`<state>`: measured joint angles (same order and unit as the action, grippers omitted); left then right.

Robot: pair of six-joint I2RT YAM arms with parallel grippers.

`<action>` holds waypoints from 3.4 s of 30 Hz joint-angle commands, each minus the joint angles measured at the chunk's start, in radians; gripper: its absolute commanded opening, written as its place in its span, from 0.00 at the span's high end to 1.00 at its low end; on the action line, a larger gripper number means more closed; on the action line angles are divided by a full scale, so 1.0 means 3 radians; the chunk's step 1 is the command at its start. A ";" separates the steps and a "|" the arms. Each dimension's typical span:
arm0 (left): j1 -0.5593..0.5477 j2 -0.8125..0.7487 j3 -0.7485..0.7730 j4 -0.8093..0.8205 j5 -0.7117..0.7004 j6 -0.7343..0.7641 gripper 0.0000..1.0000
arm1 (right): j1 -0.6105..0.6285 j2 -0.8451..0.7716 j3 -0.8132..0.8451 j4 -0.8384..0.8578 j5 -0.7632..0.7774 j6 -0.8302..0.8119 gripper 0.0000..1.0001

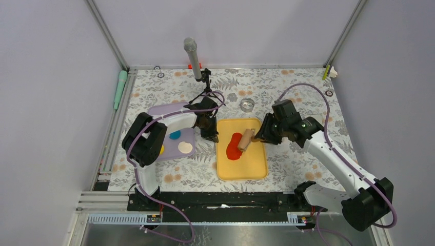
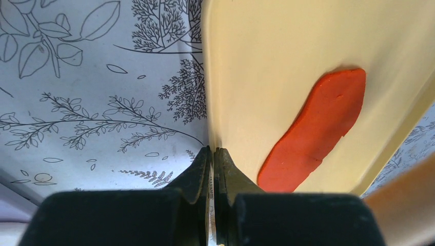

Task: Roll out the dumpling wrappers from the dough
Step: Flatten out the dough on the work surface.

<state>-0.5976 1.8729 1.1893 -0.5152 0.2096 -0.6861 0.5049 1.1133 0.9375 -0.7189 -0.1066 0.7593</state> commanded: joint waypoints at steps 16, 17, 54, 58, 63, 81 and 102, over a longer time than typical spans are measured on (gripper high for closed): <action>0.0023 0.0074 -0.0008 -0.0001 -0.0178 0.0150 1.00 | 0.0010 0.0509 -0.0291 0.0600 -0.0181 0.0264 1.00; 0.0026 0.0072 -0.0011 -0.0001 -0.0179 0.0150 1.00 | 0.0007 0.0523 -0.0300 0.0553 -0.0134 0.0284 1.00; 0.0049 0.0134 -0.0009 -0.0011 -0.0063 0.0248 1.00 | -0.0018 0.0349 0.0297 0.0326 -0.0347 0.0291 1.00; 0.0049 0.0149 -0.0021 -0.0016 -0.0063 0.0244 1.00 | -0.0010 0.0513 0.0352 0.0421 -0.0324 0.0297 1.00; 0.0051 0.0187 -0.0004 -0.0020 -0.0052 0.0225 1.00 | -0.0007 0.0440 -0.0005 0.0601 -0.0363 0.0552 1.00; 0.0050 0.0155 0.0025 -0.0050 -0.0010 0.0256 1.00 | -0.0001 0.0997 -0.0325 0.0880 0.0046 0.0506 1.00; 0.0053 0.0105 0.0007 -0.0083 0.0001 0.0311 1.00 | -0.0016 0.0879 -0.0340 0.0845 0.0307 0.0586 1.00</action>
<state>-0.5861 1.8862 1.1984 -0.5209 0.2554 -0.6426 0.5034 1.2617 0.8204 -0.4343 -0.1661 0.9436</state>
